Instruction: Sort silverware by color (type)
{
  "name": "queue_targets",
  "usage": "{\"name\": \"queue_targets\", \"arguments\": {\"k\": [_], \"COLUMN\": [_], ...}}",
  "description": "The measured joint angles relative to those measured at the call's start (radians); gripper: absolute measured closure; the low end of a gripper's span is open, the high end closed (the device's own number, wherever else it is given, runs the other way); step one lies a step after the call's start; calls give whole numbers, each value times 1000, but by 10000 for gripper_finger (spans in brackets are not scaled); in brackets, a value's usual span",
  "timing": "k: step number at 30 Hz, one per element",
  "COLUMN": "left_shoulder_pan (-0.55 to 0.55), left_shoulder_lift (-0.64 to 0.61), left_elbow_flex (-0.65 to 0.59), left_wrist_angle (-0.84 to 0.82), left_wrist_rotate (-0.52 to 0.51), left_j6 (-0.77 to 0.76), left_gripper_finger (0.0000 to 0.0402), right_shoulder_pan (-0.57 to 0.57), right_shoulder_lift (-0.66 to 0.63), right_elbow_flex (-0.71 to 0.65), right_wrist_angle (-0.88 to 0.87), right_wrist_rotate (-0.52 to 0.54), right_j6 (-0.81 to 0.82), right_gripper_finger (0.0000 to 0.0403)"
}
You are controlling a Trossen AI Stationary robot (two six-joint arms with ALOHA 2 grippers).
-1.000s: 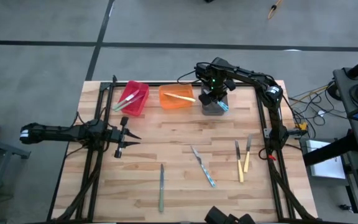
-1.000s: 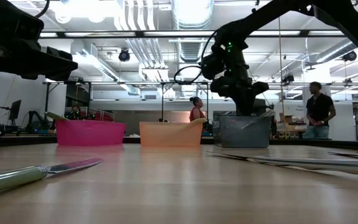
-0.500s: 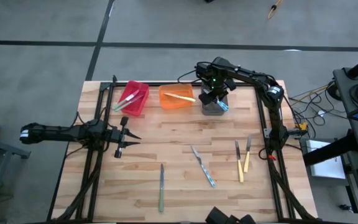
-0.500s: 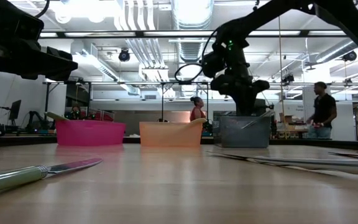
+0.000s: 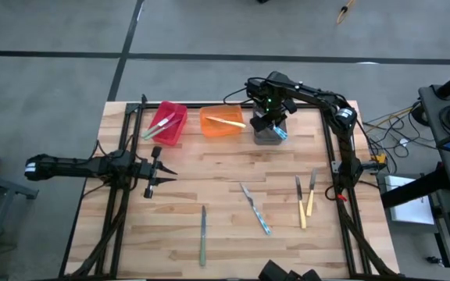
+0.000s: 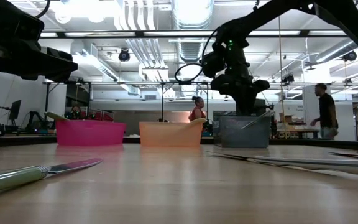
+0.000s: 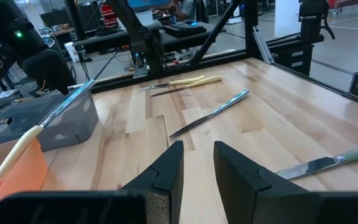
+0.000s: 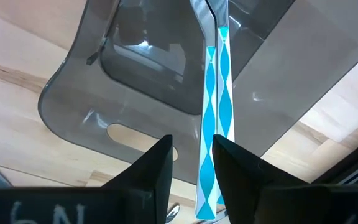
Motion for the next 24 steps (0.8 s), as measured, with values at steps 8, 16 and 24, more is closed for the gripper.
{"name": "queue_targets", "arguments": {"k": [8, 16, 24], "left_shoulder_pan": [0, 1, 1], "left_shoulder_lift": [0, 0, 0], "left_elbow_flex": [0, 0, 0], "left_wrist_angle": [0, 2, 3], "left_wrist_rotate": [0, 0, 0], "left_j6": [0, -69, -193], "left_gripper_finger": [331, 331, 331], "right_shoulder_pan": [8, 60, 161], "right_shoulder_lift": [-15, -88, -178], "right_elbow_flex": [42, 101, 87], "right_wrist_angle": [-7, 8, 102], "right_wrist_rotate": [0, 111, 184], "right_j6": [-9, -52, -91], "right_gripper_finger": [299, 306, 305]}}
